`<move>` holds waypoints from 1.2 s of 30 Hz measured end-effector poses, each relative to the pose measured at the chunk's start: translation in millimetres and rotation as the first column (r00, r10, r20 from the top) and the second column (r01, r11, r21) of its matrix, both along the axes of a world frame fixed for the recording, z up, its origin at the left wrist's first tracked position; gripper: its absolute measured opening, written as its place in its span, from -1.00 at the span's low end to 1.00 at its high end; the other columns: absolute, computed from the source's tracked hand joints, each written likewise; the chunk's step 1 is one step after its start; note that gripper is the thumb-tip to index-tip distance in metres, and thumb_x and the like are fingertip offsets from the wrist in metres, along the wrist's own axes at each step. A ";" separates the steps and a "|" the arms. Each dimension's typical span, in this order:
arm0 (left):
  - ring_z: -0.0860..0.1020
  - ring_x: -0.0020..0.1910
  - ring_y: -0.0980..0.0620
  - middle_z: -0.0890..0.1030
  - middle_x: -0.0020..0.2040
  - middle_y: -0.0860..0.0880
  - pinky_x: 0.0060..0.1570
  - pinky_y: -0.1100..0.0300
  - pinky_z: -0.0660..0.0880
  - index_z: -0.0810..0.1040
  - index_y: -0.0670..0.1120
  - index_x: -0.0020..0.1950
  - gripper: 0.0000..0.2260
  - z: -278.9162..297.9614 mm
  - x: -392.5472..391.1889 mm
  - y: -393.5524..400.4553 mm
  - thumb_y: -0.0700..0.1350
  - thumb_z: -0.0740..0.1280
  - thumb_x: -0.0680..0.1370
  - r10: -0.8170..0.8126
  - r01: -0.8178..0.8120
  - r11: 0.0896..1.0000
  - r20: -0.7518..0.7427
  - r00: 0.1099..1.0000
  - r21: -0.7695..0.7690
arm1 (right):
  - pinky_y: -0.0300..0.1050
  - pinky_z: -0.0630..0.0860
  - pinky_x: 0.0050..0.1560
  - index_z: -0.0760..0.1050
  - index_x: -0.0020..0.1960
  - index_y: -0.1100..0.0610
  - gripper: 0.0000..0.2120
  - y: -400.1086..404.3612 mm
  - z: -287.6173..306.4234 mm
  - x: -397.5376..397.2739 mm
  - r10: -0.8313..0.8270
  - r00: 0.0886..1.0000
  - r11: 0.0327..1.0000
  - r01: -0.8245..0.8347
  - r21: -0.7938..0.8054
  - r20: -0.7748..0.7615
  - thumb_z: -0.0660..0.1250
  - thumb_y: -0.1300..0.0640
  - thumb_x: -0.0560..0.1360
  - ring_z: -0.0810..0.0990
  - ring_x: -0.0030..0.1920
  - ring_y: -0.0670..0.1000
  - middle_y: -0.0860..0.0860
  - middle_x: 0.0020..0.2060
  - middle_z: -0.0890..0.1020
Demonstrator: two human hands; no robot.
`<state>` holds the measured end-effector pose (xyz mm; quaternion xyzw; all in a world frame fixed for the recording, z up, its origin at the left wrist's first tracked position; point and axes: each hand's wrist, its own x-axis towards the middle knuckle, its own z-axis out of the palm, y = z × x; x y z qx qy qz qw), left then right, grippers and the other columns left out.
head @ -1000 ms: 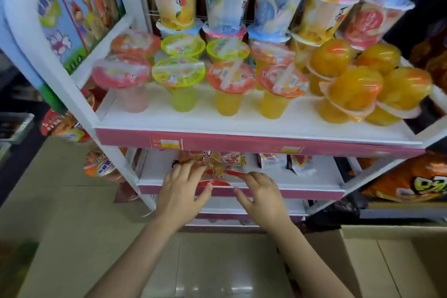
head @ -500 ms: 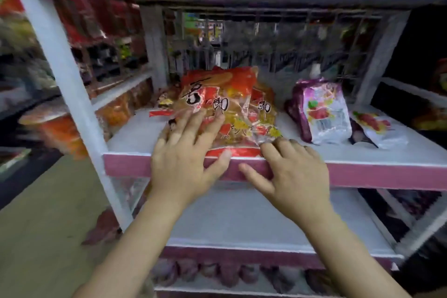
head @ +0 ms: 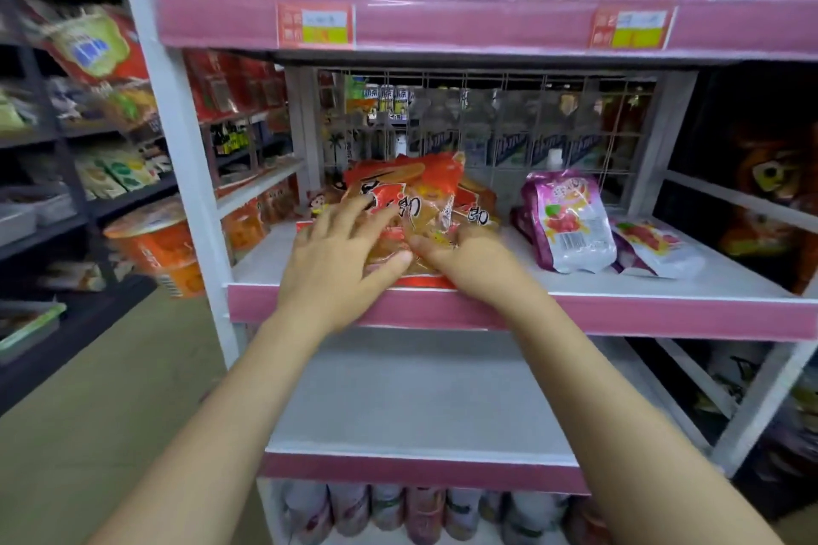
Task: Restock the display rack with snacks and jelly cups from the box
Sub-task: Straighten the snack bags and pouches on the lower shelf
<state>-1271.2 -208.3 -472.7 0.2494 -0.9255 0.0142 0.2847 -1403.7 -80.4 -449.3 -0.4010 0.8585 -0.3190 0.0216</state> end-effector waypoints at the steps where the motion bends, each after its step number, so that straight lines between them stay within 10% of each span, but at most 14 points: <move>1: 0.11 0.56 -0.12 0.09 0.61 0.04 0.42 -0.17 0.23 0.07 0.26 0.58 -0.34 -1.9 -1.8 -0.6 0.47 -0.08 0.51 0.031 -0.030 0.999 -0.010 0.999 0.037 | 0.03 0.49 0.20 0.48 0.27 0.17 -0.35 -0.7 -1.9 -2.1 0.002 1.000 1.000 -0.002 -0.007 -0.026 0.23 -0.37 0.51 0.55 0.21 0.19 0.15 0.19 0.59; 8: 0.21 0.54 -0.12 0.01 0.63 0.08 0.44 -0.08 0.30 0.06 0.36 0.54 -0.11 14.0 -11.3 8.1 0.55 0.28 0.28 -0.037 0.029 0.950 0.020 0.999 0.312 | -0.02 0.46 0.10 0.55 0.16 0.16 -0.50 12.6 0.4 -14.8 0.022 0.967 1.000 -0.027 -0.016 -0.252 0.23 -0.26 0.56 0.54 0.17 0.18 0.14 0.09 0.62; 17: -0.22 0.59 -0.16 -0.19 0.60 0.25 0.49 -0.28 -0.04 0.07 0.52 0.46 -0.26 16.8 -63.7 50.0 0.45 0.35 0.36 -0.210 0.178 0.928 0.065 0.976 0.328 | 0.22 -0.34 0.51 0.24 0.49 -0.29 -0.43 76.9 3.5 -104.5 0.052 0.885 0.978 0.048 0.201 -0.463 -0.13 -0.41 0.55 -0.32 0.57 0.04 -0.14 0.60 -0.16; 25: -0.18 0.60 -0.06 -0.20 0.60 0.19 0.51 -0.20 0.02 0.07 0.39 0.53 -0.12 17.8 -85.5 67.2 0.44 0.42 0.30 -0.176 0.178 0.893 -0.043 0.983 0.414 | 0.14 -0.30 0.53 0.46 0.38 -0.21 -0.17 94.5 11.9 -109.1 -0.014 0.942 0.990 0.060 0.128 -0.336 -0.27 -0.50 0.38 -0.19 0.59 0.02 -0.04 0.61 0.00; 36: 0.27 0.49 -0.03 0.12 0.55 -0.03 0.46 0.03 0.28 0.20 0.19 0.55 0.01 17.2 -75.3 62.9 0.29 0.59 0.19 -0.145 0.293 0.841 -0.333 0.932 0.454 | -0.13 0.09 0.48 0.38 0.48 0.00 -0.45 67.8 1.6 -68.4 0.140 0.983 0.962 -0.163 -0.219 -0.117 0.28 -0.20 0.56 0.18 0.54 0.06 0.08 0.54 0.25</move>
